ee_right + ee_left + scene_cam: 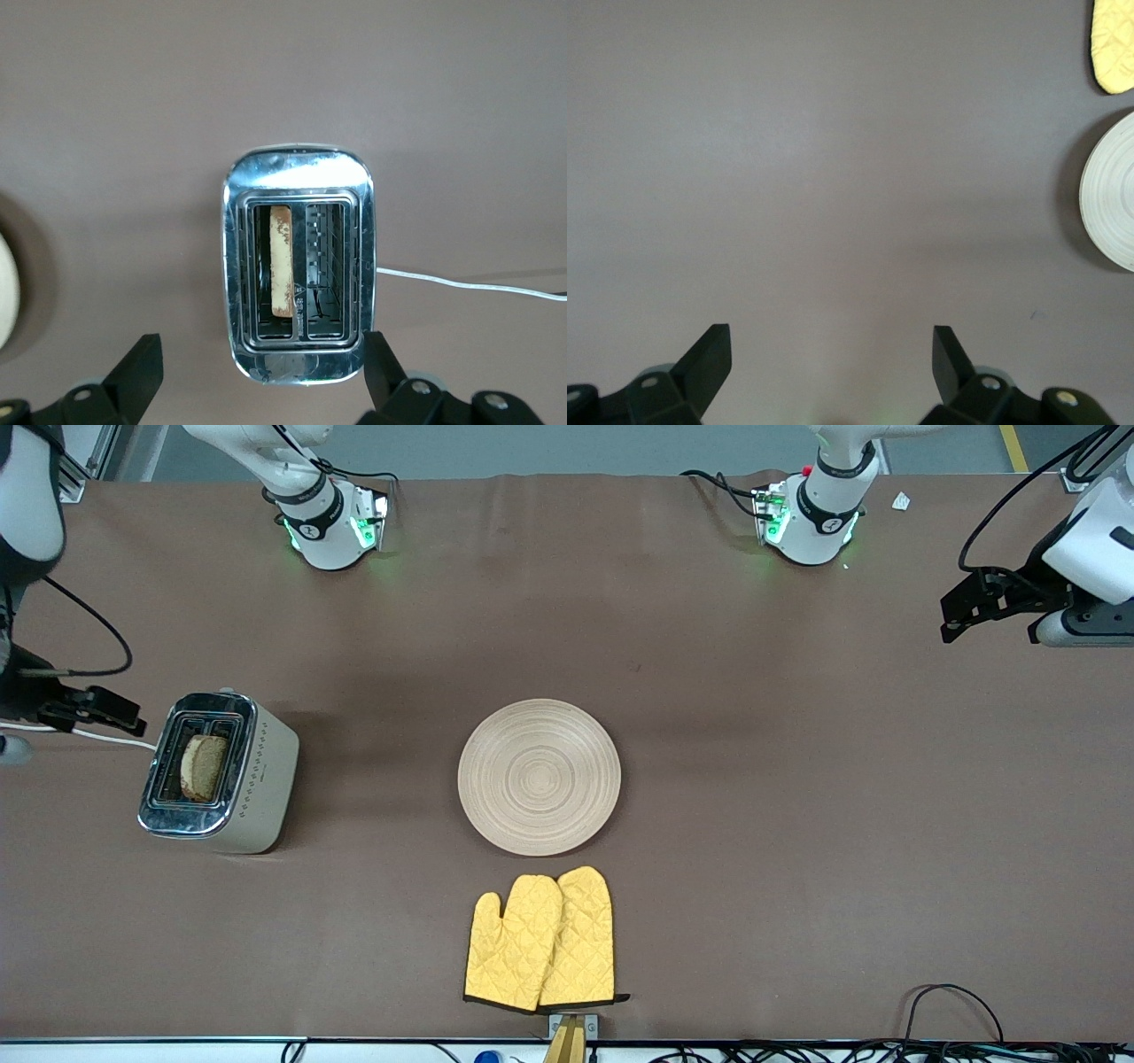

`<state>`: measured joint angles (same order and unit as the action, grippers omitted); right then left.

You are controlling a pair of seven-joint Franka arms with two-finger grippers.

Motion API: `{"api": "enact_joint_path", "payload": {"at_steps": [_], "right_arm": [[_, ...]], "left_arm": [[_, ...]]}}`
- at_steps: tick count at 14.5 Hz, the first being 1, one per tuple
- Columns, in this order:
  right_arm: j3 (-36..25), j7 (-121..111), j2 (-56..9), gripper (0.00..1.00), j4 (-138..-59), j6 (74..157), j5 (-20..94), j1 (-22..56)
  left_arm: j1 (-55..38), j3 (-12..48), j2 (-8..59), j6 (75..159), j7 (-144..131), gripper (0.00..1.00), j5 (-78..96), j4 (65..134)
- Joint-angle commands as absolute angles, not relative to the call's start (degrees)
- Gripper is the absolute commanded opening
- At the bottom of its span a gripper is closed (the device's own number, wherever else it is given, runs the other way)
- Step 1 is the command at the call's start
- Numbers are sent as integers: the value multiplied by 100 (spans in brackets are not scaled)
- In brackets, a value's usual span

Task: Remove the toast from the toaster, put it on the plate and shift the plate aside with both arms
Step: 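Reach the right gripper down to the bread slice in the toaster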

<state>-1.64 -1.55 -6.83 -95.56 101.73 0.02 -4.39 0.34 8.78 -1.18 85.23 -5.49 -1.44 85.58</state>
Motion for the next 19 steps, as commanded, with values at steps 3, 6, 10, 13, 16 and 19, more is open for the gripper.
{"api": "enact_joint_path", "payload": {"at_steps": [3,6,10,13,16,19], "right_arm": [[-105,-114,-1150,100,-9615,10450,106,-589],[-106,-105,-1484,100,-9633,10468,105,-624],[-114,-105,-1696,95,-9659,10450,105,-607],[-114,-105,-1749,93,-9782,10599,105,-589],[-105,-114,-1793,76,-9852,10617,105,-589],[-114,-114,-1837,70,-9896,10652,97,-580]], "left_arm": [[35,896,9,8385,-519,100,-167,8306],[0,896,9,8385,-519,100,-176,8306],[18,896,35,8385,-501,100,-176,8306],[35,896,35,8385,-501,100,-167,8306],[53,896,9,8385,-501,100,-176,8297],[62,888,-9,8385,-501,100,-167,8297]]}}
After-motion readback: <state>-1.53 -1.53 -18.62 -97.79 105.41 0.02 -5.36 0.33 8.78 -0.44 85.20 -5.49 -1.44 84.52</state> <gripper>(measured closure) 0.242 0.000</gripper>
